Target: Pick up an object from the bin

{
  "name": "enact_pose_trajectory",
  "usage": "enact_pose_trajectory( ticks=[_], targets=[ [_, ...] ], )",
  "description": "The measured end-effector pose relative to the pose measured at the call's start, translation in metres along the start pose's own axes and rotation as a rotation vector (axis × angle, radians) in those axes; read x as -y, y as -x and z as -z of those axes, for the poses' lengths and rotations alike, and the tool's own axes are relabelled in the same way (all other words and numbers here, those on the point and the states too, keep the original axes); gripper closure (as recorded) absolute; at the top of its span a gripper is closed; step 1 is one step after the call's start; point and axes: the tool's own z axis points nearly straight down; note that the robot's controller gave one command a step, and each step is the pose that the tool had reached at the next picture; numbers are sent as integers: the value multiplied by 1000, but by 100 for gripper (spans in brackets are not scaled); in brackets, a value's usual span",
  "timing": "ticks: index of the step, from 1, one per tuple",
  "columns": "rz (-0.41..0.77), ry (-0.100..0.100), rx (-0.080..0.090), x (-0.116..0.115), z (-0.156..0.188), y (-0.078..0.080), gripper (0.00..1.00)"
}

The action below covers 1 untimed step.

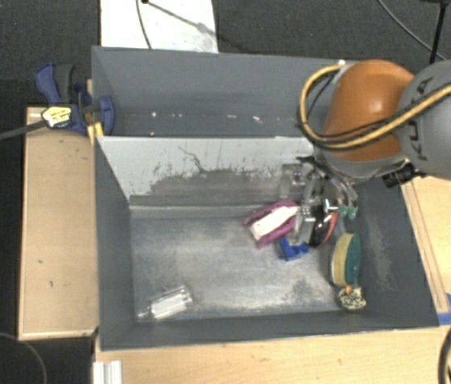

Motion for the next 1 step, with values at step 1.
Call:
enact_pose_trajectory(
  ticks=[1],
  targets=[
    [191, -2, 5, 84, -91, 3, 0]
  ],
)
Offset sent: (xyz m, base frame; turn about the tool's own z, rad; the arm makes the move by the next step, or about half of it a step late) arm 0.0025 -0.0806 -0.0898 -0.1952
